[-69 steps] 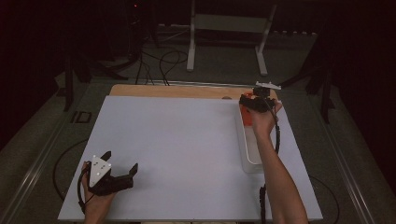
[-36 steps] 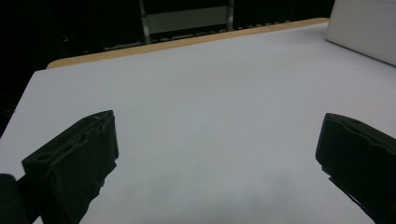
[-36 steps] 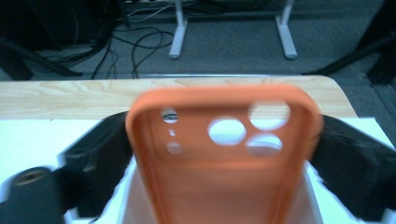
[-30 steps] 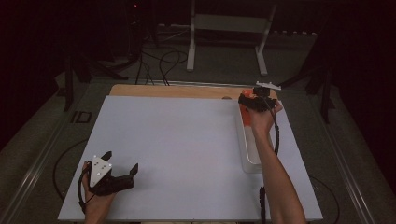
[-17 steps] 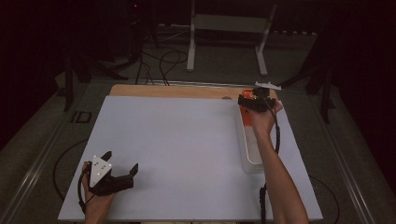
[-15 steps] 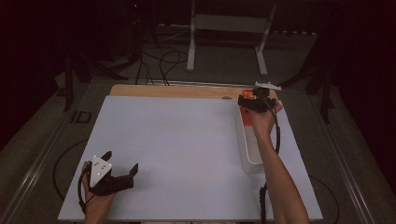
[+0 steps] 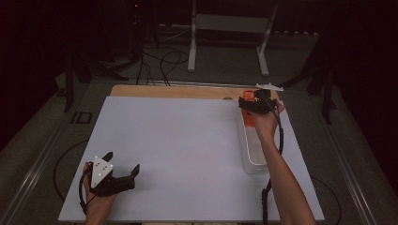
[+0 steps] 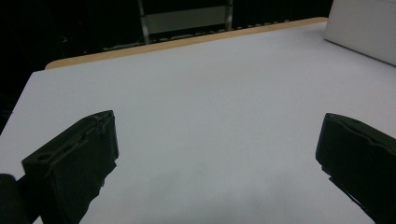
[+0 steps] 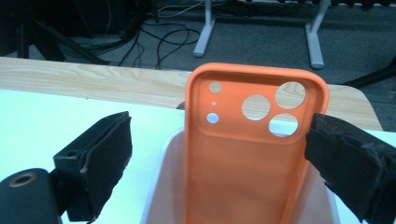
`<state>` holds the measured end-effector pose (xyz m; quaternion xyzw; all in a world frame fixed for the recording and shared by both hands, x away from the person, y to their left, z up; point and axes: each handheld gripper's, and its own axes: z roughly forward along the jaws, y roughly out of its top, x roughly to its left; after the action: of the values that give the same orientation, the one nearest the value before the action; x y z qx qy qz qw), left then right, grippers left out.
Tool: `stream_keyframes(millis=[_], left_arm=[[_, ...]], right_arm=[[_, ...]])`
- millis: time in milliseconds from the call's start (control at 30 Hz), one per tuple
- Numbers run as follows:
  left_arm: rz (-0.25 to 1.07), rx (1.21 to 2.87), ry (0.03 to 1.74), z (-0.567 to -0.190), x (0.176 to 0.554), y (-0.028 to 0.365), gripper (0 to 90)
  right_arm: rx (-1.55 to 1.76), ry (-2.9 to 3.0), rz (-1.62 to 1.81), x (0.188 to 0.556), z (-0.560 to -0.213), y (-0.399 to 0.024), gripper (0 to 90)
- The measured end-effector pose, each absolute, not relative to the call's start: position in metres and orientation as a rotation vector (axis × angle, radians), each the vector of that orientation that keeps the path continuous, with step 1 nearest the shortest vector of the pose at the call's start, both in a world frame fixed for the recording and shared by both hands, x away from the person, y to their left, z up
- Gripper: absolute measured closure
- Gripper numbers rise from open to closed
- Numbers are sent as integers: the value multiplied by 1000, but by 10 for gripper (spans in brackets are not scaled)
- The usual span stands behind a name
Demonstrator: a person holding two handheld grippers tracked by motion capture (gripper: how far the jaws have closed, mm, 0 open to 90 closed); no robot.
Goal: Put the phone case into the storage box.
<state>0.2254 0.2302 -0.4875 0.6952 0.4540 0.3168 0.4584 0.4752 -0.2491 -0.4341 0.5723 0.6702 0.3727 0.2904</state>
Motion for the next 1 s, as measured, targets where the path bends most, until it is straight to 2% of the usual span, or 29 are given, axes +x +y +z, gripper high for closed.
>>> stream_keyframes(millis=[1000], left_arm=[[776, 1715, 1113, -488, 226, 230, 1]], right_arm=[[1337, 1962, 1086, 439, -425, -241, 76]])
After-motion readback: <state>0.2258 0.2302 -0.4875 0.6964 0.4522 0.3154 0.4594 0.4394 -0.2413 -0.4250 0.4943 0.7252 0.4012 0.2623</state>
